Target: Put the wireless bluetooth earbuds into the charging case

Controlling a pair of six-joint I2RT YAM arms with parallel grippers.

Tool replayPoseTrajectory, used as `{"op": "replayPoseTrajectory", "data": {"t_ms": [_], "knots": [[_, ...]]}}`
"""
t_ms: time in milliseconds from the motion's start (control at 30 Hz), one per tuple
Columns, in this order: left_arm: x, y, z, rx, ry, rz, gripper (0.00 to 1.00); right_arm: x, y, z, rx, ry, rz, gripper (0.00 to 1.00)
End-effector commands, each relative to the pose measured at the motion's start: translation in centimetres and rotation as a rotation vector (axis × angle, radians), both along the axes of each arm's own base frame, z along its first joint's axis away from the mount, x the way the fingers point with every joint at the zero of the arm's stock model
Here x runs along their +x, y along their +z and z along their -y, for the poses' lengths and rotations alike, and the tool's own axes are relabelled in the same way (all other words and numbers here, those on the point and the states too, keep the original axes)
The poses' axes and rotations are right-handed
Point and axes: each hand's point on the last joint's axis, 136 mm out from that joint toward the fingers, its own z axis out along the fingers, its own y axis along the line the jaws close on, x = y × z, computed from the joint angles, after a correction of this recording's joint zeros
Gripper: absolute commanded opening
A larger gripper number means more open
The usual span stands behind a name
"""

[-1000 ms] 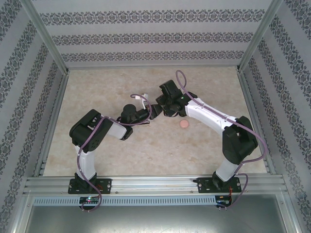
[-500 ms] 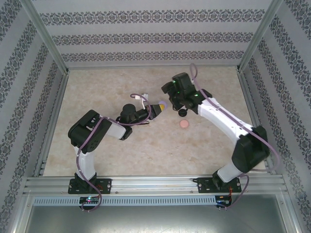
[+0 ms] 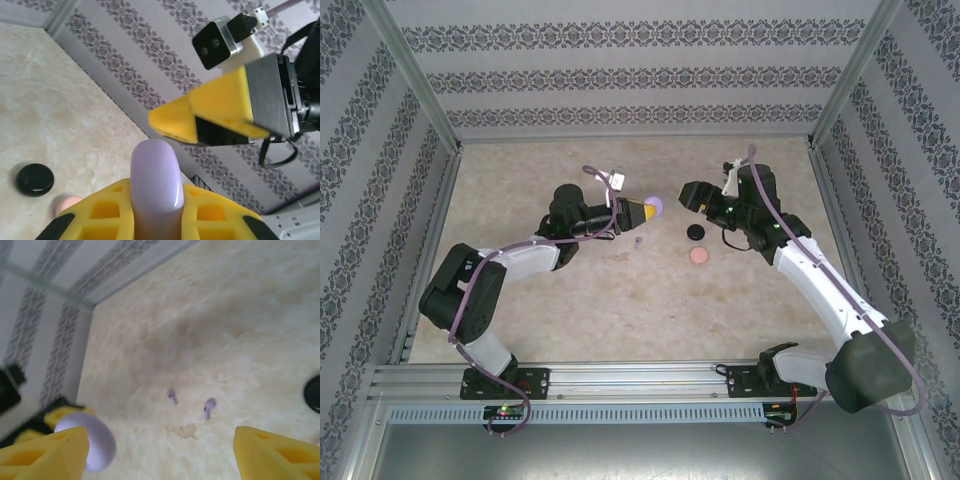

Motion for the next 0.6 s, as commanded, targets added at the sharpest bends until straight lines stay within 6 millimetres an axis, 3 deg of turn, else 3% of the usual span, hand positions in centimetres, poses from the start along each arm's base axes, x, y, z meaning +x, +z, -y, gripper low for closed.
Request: {"op": "replayPoseTrajectory", "data": {"t_ms": [0,267,567], "knots": [[-1.8,1.1,0.3,0.054,-0.130,0.033,0.00,-2.3,3.2,-2.3,0.001,0.265,0.233,0.75],[-2.3,2.7,0.5,0.065,-0.171,0.050,0.00,-3.2,3.5,-3.9,0.052,0.356,0.259,0.73],[-2.1,3.6,0.5,0.064,-0.171,0.064,0.00,-2.5,0.6,-5.2,0.051,0.380,0.195,0.67]]}}
